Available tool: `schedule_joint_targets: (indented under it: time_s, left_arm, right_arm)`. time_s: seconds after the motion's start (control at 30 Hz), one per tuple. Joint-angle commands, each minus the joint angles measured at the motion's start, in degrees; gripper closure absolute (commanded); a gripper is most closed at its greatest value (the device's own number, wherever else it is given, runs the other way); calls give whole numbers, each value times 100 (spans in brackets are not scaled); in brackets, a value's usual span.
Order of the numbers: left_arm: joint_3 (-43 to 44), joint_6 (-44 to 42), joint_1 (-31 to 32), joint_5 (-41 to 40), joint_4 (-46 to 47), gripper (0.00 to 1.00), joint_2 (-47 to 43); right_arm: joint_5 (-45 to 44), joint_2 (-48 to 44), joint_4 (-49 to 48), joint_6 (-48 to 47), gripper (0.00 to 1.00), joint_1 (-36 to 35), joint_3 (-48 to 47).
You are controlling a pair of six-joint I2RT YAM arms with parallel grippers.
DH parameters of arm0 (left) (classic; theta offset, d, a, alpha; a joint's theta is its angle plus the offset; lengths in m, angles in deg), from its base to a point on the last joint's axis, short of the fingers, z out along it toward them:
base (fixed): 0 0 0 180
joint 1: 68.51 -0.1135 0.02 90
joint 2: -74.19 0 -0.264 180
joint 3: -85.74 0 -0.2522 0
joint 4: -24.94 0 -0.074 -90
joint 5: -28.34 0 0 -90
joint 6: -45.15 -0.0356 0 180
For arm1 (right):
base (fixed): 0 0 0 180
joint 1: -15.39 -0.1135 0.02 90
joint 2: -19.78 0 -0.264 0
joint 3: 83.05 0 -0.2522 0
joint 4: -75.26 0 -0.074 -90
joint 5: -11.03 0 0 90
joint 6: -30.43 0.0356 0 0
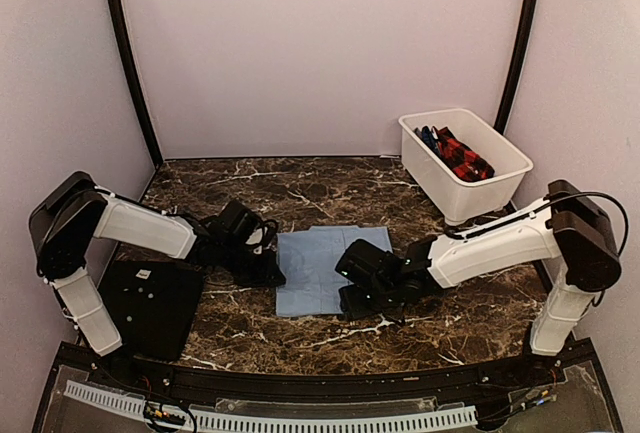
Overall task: Fold and stack the long sleeve shirts
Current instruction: Adjust the square-folded shirt at the center of the board.
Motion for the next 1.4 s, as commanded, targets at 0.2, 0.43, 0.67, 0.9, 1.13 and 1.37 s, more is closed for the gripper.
schedule_joint_targets:
  time_s: [0.2, 0.43, 0.67, 0.9, 1.13, 1.37]
  left_arm:
    - [-153, -158, -348, -118, -594, 91, -205]
    - [-15, -247, -455, -84, -668, 91, -233]
    - [36, -206, -561, 37, -724, 91, -404]
    - [67, -38, -669, 297, -657, 84, -630]
    - [131, 99, -722, 692, -458, 57, -434]
    - [267, -5, -706, 430, -650, 52, -120]
  right_arm:
    - [-150, -1049, 255, 409, 42, 185, 445]
    - [-5, -1014, 89, 275, 63, 482, 819]
    - [149, -880, -3, 453, 70, 365, 1198]
    - [205, -1075, -64, 571, 69, 306, 1403]
    - [193, -1496, -52, 575, 64, 293, 1376]
    - [-23, -1969, 216, 508, 58, 312, 1275]
